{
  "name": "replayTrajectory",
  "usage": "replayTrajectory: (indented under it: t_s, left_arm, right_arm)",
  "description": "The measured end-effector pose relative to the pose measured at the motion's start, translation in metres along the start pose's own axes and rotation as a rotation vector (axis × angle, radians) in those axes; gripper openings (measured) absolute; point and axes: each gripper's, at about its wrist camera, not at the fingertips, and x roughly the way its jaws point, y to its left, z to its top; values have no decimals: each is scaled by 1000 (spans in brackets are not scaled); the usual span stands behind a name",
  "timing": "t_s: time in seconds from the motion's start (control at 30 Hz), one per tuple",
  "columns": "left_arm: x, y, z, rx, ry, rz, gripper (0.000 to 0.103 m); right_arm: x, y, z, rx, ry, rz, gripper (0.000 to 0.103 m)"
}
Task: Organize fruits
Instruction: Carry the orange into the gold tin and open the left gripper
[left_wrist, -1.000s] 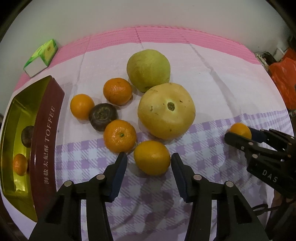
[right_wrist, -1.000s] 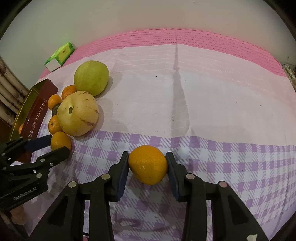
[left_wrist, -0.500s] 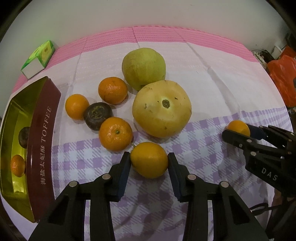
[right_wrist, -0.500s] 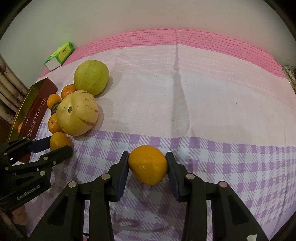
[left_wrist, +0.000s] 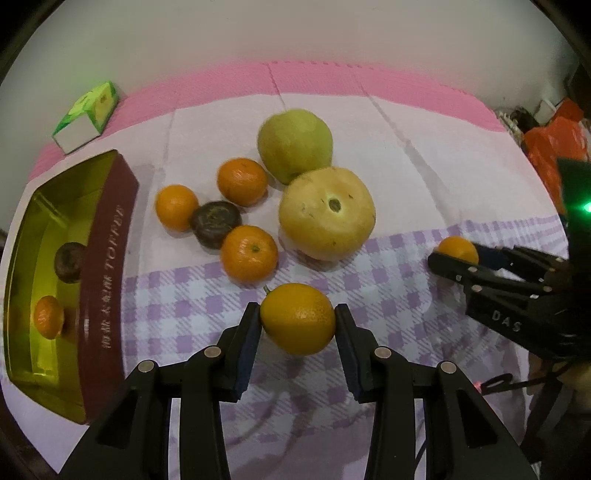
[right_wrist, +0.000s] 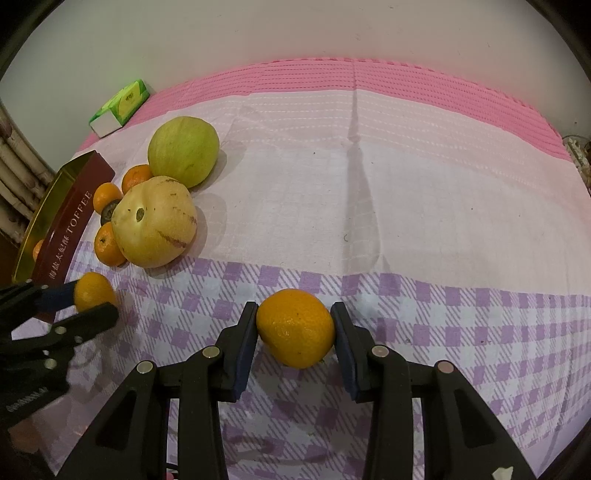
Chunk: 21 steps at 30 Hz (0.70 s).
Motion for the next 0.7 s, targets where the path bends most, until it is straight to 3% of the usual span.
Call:
replayTrajectory:
  t_s: [0.4,0.7]
  left_arm:
    - [-39,50,12,-100,-79,41,41]
    - [-53,109,8,-209,-107,154,41]
  right_arm:
    - [0,3,-1,-7,-3,-10,37]
    - [1,3,-2,-13,-5,-18,37]
